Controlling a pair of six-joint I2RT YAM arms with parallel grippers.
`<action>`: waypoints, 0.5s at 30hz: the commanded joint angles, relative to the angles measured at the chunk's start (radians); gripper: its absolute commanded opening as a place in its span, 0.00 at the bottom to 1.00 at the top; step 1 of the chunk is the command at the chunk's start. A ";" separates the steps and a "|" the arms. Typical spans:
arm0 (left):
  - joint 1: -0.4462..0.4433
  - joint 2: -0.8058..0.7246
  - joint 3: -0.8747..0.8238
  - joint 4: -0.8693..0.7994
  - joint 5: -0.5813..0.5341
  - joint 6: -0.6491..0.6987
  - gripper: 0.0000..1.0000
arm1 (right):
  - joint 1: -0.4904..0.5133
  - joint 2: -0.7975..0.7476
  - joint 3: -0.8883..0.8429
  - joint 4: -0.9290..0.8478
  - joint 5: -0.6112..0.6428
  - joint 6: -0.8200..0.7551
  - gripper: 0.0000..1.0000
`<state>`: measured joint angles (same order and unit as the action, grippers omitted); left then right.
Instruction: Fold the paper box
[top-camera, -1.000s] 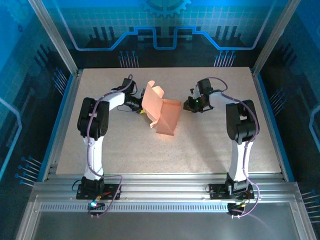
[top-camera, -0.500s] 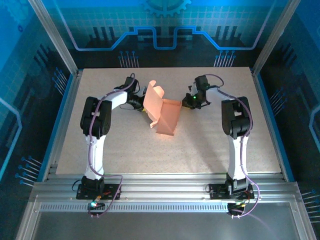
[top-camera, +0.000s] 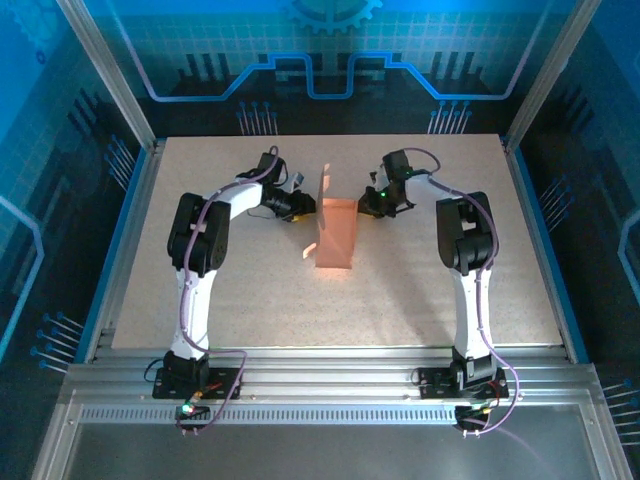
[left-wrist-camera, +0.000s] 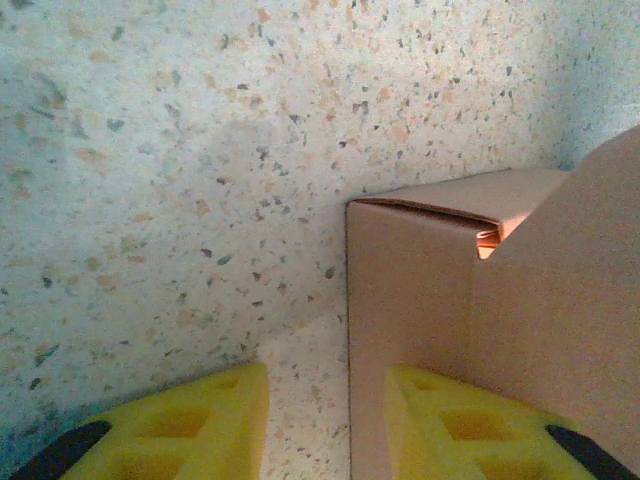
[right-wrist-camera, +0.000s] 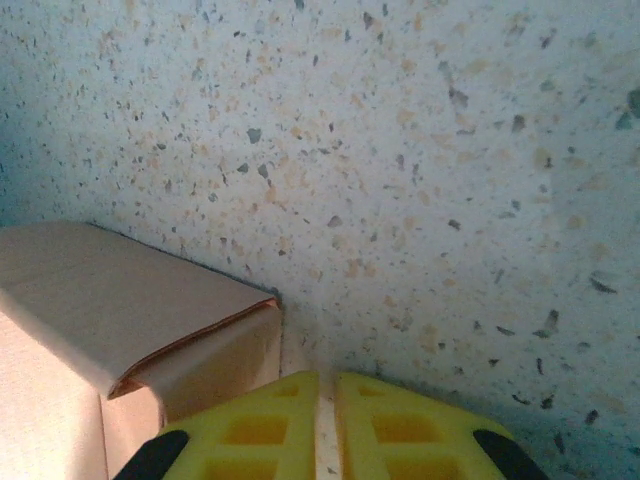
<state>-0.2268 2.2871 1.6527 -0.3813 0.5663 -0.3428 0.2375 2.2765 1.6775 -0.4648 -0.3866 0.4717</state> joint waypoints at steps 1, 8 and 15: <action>-0.029 0.051 0.015 -0.008 0.047 -0.024 0.36 | 0.031 0.035 0.037 -0.020 -0.040 0.008 0.14; -0.028 0.054 0.017 0.002 0.056 -0.032 0.36 | 0.063 0.089 0.106 -0.046 -0.053 0.006 0.13; -0.029 0.058 0.027 0.001 0.058 -0.029 0.36 | 0.099 0.105 0.146 -0.092 -0.049 -0.033 0.13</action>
<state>-0.2256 2.2925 1.6600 -0.3847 0.5728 -0.3649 0.2722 2.3505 1.8076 -0.5186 -0.3874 0.4641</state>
